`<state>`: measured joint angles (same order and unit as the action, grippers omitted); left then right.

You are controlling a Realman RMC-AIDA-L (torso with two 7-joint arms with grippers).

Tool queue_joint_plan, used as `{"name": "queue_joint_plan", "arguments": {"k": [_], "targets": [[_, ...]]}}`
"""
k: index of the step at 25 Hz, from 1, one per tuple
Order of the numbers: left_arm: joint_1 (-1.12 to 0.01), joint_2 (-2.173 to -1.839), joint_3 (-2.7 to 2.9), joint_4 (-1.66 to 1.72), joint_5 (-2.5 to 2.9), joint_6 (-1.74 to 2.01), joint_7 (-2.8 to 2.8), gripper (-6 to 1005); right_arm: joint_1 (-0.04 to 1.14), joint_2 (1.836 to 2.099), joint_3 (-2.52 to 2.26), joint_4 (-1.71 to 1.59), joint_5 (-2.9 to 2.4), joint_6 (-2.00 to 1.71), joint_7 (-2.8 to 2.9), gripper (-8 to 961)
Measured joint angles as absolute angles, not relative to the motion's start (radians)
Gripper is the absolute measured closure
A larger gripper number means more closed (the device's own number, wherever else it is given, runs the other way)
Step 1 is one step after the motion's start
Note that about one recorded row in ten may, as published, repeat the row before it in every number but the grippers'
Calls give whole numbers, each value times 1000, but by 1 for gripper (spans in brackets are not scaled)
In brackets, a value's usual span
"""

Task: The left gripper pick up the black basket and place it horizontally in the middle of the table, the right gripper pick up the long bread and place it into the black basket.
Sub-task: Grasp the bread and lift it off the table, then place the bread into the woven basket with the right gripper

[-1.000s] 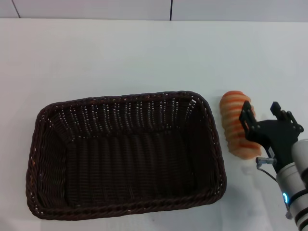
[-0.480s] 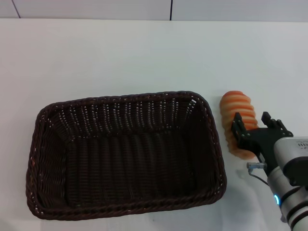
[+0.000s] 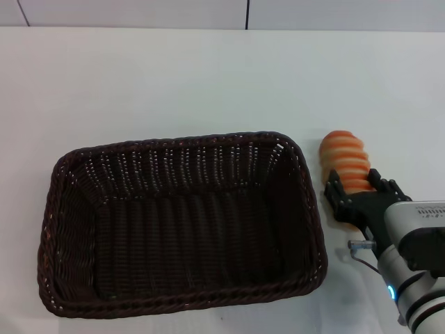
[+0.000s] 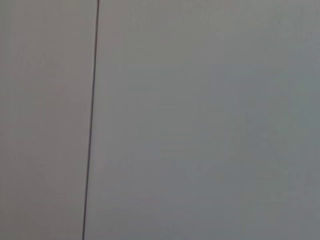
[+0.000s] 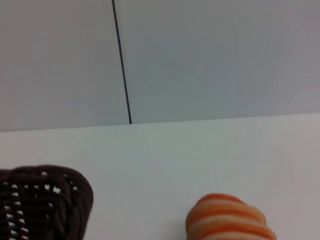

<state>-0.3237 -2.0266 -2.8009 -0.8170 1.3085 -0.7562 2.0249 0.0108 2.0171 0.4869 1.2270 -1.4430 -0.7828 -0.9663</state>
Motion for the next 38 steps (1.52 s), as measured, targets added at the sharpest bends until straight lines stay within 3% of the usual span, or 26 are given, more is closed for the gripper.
{"name": "queue_joint_plan", "arguments": {"k": [12,19,25,29,38], "targets": [[-324,-2026,-2804,-820,1306,-759,2024,186,12,2033,504,1198,-1422,-763,-964,303],[-322,-2026,-2808,-821,1303,-762,2023,186,7,2036,515,1202,-1421,-769,-963,439],[-322,-2026,-2809,-821,1302,-762,2023,186,-1,2033,516,1234,-1454,-871,-963,487],[-323,-2026,-2807,-821,1302,-761,2023,186,-27,2016,503,1327,-1604,-923,-963,514],[-325,-2026,-2808,-821,1302,-759,2023,186,-45,2016,372,1441,-1826,-924,-963,558]]}}
